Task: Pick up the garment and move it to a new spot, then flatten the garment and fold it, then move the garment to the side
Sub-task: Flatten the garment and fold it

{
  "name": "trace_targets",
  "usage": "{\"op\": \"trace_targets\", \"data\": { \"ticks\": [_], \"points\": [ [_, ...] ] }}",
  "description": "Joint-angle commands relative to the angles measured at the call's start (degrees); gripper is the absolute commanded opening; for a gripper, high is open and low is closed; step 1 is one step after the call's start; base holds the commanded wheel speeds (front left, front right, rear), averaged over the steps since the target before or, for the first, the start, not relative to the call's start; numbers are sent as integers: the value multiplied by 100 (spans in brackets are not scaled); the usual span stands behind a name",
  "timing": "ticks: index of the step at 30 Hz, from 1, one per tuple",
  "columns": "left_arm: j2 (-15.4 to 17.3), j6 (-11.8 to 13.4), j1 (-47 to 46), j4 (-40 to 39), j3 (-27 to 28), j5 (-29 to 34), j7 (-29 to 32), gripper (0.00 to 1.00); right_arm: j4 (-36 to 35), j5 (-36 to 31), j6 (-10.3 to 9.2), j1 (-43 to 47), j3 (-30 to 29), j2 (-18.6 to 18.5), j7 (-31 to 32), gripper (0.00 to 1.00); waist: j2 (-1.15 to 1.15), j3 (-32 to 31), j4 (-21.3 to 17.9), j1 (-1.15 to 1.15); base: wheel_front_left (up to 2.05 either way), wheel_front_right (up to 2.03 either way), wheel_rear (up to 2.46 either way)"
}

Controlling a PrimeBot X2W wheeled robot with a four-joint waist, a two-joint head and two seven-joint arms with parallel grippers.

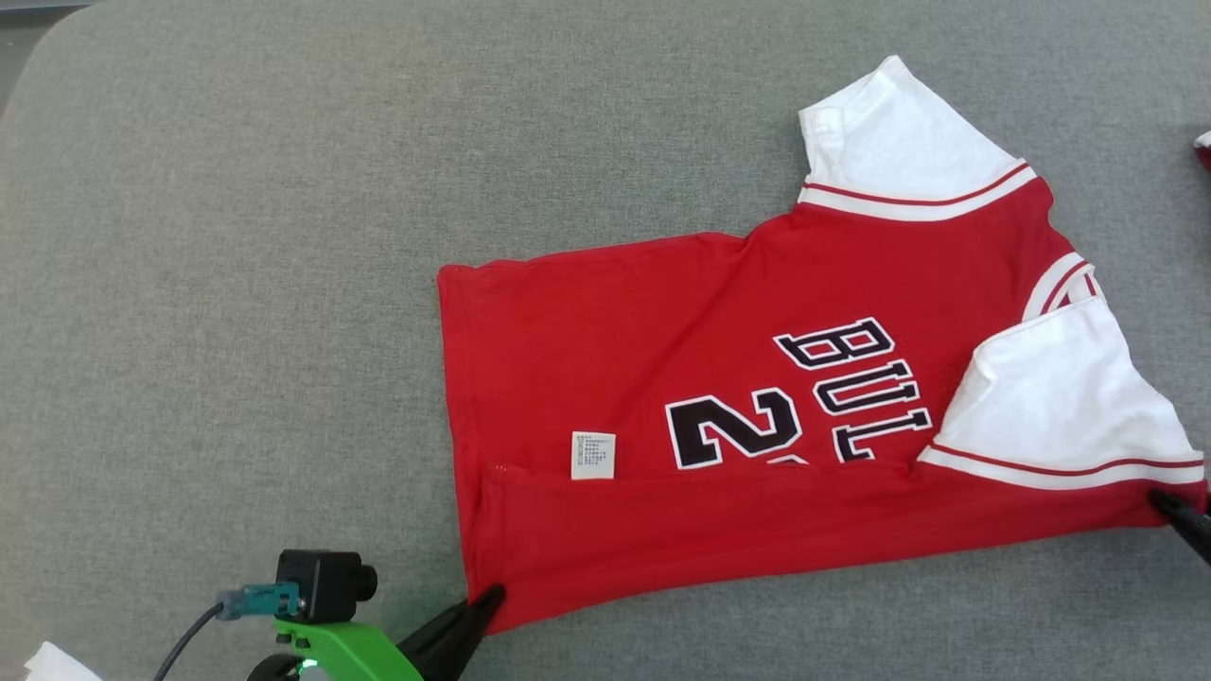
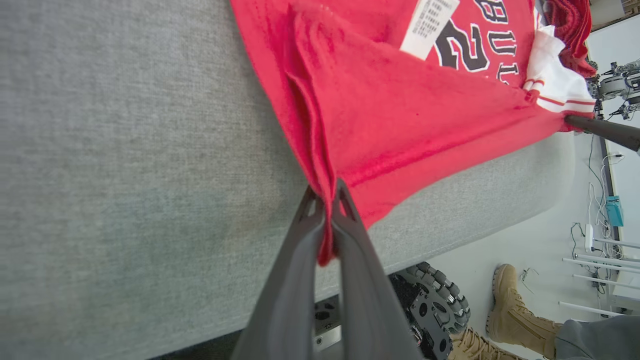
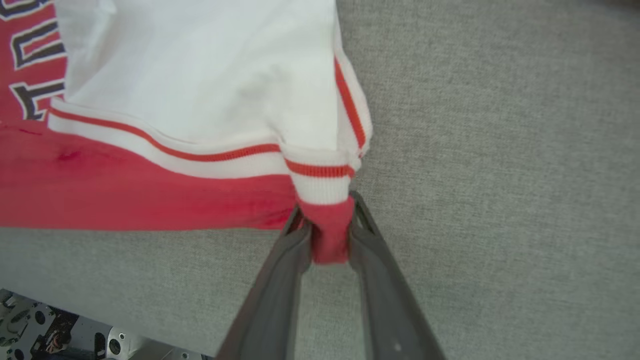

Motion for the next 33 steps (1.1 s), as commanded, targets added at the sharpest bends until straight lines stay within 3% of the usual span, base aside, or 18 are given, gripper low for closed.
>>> {"op": "trace_targets", "data": {
  "ticks": [1, 7, 10, 15, 18, 24, 33],
  "points": [
    [60, 44, 136, 17, 37, 86, -50, 100, 21, -67, -12, 77, -44, -6, -60, 100, 0, -17, 3, 0, 0, 0, 0],
    [361, 237, 153, -438, 229, 417, -275, 100, -460, -123, -10, -122, -534, -321, -218, 100, 0, 79, 59, 0, 0, 0, 0],
    [381, 415, -280, -637, 469, 585, -397, 100, -1001, -28, -9, -458, -671, -680, -159, 100, 0, 334, 152, 0, 0, 0, 0],
    [181, 508, -1458, -232, 543, 974, -326, 100, -1124, -271, -10, -1807, -185, -1028, -74, 100, 0, 913, 352, 0, 0, 0, 0],
    [-78, 428, -2238, 269, 512, 1005, -264, 100, -816, -692, -9, -3027, 534, -971, 174, 100, 0, 1293, 472, 0, 0, 0, 0],
    [-568, 45, -3244, 1177, 220, 1082, -285, 100, 392, -1447, -11, -4872, 1648, -371, 402, 100, 0, 1621, 799, 0, 0, 0, 0],
    [-1107, -344, -3919, 1840, 40, 980, -514, 100, 1833, -2077, -11, -5961, 2139, 53, 148, 100, 0, 1754, 969, 0, 0, 0, 0]
  ]
}}
